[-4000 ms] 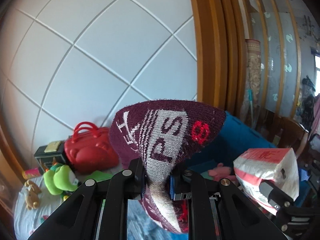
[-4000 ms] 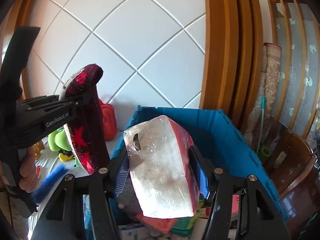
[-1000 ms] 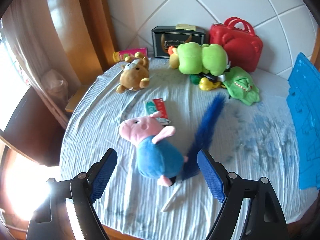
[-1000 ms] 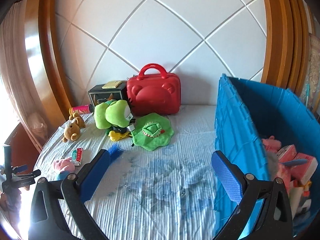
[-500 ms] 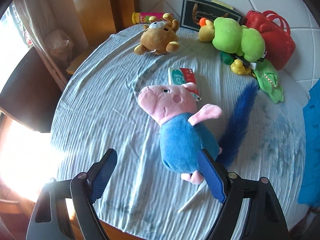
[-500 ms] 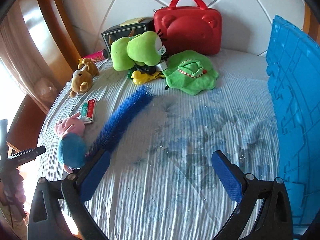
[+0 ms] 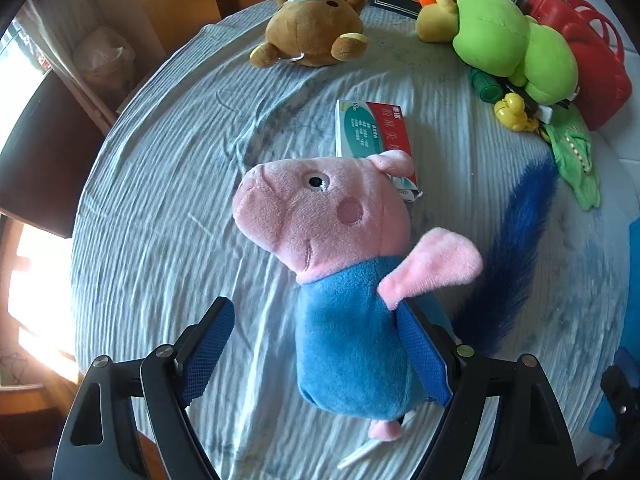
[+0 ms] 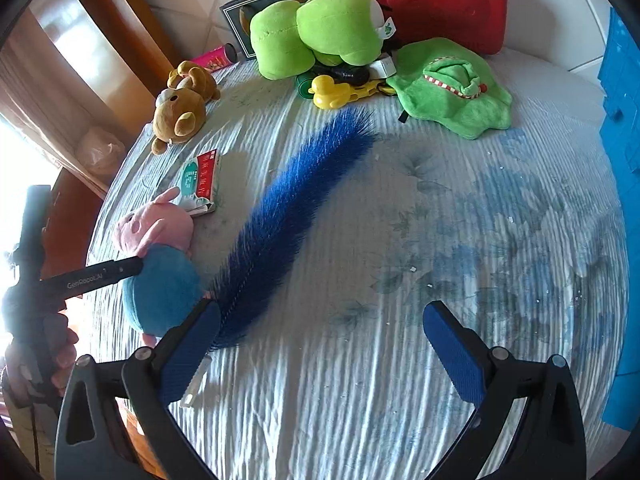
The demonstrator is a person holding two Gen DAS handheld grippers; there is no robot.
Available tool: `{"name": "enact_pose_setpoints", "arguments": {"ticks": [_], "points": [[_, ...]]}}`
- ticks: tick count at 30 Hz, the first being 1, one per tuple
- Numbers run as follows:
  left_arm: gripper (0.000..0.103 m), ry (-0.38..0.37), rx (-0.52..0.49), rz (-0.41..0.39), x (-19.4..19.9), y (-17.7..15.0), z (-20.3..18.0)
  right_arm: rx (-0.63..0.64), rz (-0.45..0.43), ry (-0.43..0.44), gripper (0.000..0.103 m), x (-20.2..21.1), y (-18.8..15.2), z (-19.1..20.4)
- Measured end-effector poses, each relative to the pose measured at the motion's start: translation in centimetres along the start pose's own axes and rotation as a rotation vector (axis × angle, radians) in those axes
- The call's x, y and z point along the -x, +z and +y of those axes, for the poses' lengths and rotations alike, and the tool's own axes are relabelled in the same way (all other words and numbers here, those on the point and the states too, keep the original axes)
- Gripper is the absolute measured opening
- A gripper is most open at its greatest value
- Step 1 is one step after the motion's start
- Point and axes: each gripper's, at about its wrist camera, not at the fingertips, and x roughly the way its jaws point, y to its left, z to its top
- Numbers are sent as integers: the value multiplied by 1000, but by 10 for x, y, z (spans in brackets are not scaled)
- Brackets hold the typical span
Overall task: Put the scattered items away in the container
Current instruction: 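Grasp the pink pig plush with left gripper while right gripper grasps the blue feather duster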
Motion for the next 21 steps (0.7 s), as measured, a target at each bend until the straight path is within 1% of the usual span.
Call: {"name": "enact_pose_setpoints", "arguments": {"ticks": [3, 5, 7, 10, 13, 14, 15, 17, 19, 21], "points": [[83, -84, -27, 39, -12, 12, -1, -37, 24, 11, 103, -15, 1, 16], [83, -104, -53, 46, -16, 19, -6, -58, 30, 3, 103, -22, 0, 25], [83, -105, -80, 59, -23, 26, -13, -72, 35, -10, 103, -25, -1, 31], [83, -78, -97, 89, -38, 31, -18, -90, 47, -32, 103, -31, -2, 36], [82, -80, -136, 56, -42, 27, -16, -90, 66, -38, 103, -41, -2, 42], [78, -86, -157, 42, -41, 26, -14, -88, 76, -38, 103, -46, -1, 44], [76, -94, -175, 34, -39, 26, -11, -85, 86, -37, 103, -51, -1, 47], [68, -109, -207, 21, -34, 26, -3, -80, 98, -23, 103, -61, -1, 53], [61, -101, -245, 1, -29, 27, 6, -74, 99, -16, 103, -70, -1, 60], [59, -65, -284, -25, -25, 30, 13, -75, 101, -31, 103, -79, 1, 63]]}}
